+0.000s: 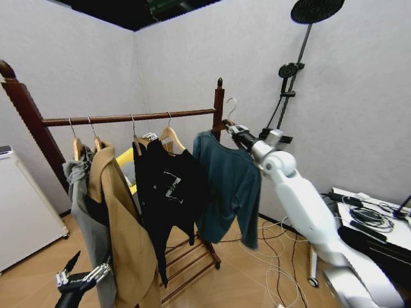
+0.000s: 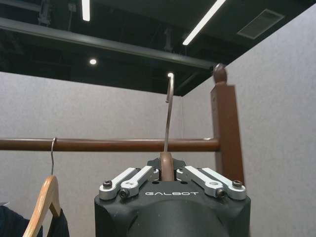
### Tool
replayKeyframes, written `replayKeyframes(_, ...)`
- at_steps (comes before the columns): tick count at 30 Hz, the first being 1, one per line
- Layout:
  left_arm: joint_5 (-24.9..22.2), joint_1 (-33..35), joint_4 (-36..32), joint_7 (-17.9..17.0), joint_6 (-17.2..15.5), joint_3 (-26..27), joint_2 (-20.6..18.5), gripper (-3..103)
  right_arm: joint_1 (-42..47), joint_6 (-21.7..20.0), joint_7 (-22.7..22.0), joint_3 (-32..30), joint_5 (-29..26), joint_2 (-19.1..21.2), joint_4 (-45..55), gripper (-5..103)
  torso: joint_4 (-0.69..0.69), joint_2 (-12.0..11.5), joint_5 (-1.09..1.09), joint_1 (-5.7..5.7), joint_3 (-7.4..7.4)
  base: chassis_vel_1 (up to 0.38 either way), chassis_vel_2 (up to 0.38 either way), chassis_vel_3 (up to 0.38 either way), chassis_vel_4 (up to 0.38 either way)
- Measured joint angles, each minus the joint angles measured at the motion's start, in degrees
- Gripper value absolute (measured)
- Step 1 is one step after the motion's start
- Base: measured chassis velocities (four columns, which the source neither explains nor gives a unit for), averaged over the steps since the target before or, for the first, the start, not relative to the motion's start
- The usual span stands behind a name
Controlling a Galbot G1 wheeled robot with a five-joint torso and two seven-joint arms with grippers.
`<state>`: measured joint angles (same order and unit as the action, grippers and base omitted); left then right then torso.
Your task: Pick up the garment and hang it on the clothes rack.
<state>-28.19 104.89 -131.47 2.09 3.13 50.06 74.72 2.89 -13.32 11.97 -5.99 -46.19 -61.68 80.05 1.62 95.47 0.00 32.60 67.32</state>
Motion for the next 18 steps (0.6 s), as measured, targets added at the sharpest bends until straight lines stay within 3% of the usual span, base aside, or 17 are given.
replayKeyframes(2,0.0,0.0,0.0,0.0,0.0,0.0,0.0,100,-3.6,0.7,0.8,2.6,1.3,-3.2,-5.1,10,-0.01,0.0,-0.02,0.0,0.0,0.0,0.0,0.0,0.0)
replayKeyframes(12,0.0,0.0,0.0,0.0,0.0,0.0,0.0,100,-12.5,2.9,2.8,6.5,5.0,-11.5,-19.8,10,-0.01,0.0,-0.02,-0.01,-0.01,0.0,0.0,0.0,0.0)
replayKeyframes(18,0.0,0.0,0.0,0.0,0.0,0.0,0.0,100,-13.6,3.5,3.5,6.6,7.2,-13.5,-24.8,10,-0.01,0.0,0.0,-0.01,0.0,0.0,0.0,0.0,0.0)
